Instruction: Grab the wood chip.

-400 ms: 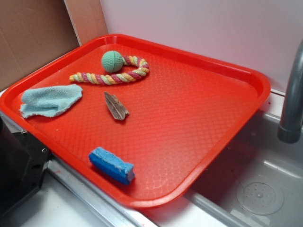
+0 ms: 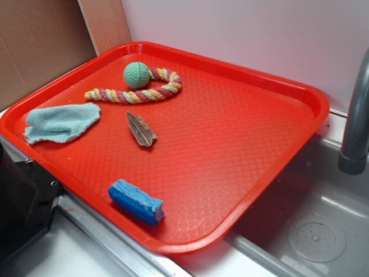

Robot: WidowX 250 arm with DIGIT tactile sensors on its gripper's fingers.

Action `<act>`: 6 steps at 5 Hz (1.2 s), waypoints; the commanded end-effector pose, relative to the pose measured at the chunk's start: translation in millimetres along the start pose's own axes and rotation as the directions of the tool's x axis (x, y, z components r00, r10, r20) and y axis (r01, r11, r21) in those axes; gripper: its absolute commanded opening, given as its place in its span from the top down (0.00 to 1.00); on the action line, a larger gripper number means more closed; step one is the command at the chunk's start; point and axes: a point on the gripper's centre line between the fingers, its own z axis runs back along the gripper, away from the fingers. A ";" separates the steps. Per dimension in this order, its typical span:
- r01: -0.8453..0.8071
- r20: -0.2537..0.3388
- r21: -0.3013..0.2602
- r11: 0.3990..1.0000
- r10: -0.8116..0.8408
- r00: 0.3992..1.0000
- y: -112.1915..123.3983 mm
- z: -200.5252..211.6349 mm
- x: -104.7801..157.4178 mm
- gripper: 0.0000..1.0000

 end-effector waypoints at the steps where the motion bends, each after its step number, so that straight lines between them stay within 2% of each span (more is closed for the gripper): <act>1: -0.307 -0.051 0.024 0.951 0.308 0.950 -8.0 -18.1 24.0 0.00; 2: -0.533 -0.025 0.029 0.846 0.533 0.846 -7.2 -40.2 40.0 0.00; 3: -0.713 0.019 0.054 0.699 0.713 0.701 -1.9 -65.7 53.4 0.00; 4: -0.771 0.060 0.084 0.631 0.769 0.636 -1.0 -103.0 63.9 0.00; 6: -0.789 0.165 0.177 0.588 0.773 0.613 6.7 -179.3 63.9 0.00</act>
